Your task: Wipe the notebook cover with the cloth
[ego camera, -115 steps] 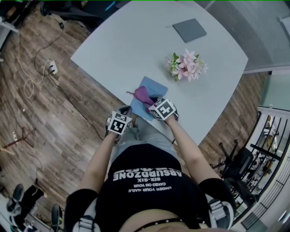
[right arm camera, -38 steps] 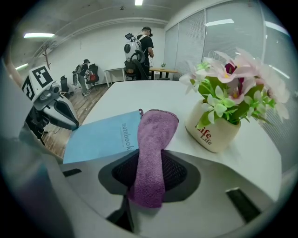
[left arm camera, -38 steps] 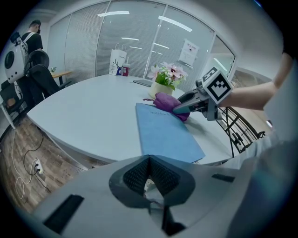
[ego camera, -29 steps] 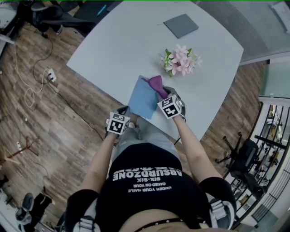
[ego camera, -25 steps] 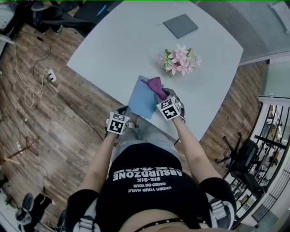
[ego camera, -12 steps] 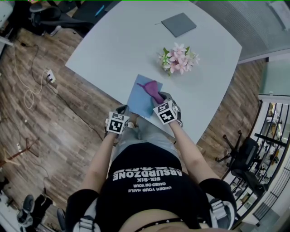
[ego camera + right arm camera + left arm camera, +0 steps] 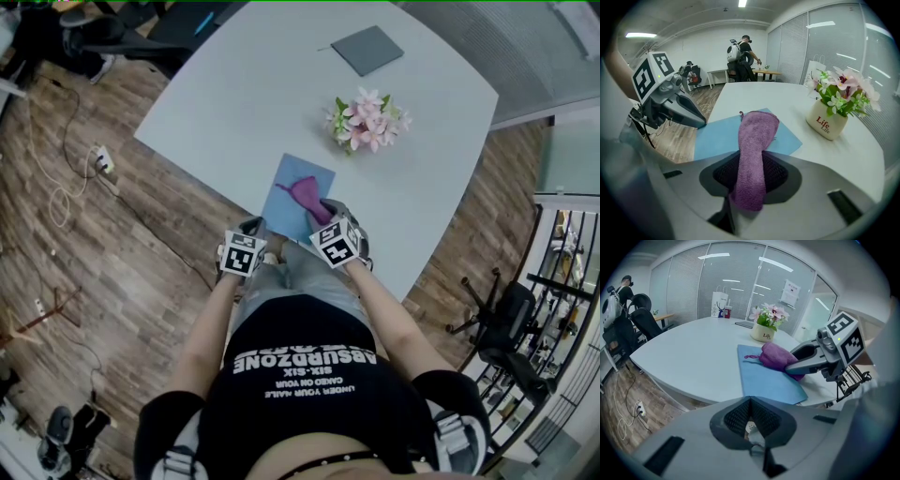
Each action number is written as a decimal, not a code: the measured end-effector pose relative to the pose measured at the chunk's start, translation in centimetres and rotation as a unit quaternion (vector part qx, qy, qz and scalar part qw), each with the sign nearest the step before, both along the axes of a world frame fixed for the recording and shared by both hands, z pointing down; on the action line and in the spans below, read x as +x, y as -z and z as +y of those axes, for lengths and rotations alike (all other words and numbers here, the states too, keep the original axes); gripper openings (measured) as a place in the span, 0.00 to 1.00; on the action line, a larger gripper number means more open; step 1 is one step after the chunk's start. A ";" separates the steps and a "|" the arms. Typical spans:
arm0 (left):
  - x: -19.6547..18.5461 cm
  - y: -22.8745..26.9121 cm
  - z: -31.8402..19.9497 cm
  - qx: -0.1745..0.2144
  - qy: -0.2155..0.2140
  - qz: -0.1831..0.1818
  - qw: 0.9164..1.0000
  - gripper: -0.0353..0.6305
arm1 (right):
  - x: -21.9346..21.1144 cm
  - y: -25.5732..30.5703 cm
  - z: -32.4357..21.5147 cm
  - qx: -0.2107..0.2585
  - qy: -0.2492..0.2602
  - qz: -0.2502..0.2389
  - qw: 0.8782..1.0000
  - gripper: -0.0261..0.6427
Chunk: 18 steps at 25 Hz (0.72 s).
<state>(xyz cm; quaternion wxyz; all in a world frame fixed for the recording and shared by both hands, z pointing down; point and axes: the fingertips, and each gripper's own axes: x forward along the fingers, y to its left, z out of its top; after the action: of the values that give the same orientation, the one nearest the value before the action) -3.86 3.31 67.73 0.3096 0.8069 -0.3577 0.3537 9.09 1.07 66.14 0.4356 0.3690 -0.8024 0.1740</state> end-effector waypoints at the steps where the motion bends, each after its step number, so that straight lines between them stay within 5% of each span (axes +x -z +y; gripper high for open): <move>1: 0.0 0.0 0.0 0.000 0.000 0.000 1.000 0.08 | -0.2 0.0 0.3 -0.001 0.001 -0.001 1.000 0.24; 18: 0.0 -0.2 -0.1 0.005 0.009 -0.003 1.000 0.08 | -2.7 -0.3 4.4 -0.032 0.032 -0.017 0.999 0.24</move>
<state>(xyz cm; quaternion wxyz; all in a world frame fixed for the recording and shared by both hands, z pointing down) -3.90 3.26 67.90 0.3074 0.8046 -0.3673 0.3511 6.37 5.49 66.48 0.4388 0.3257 -0.8153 0.1915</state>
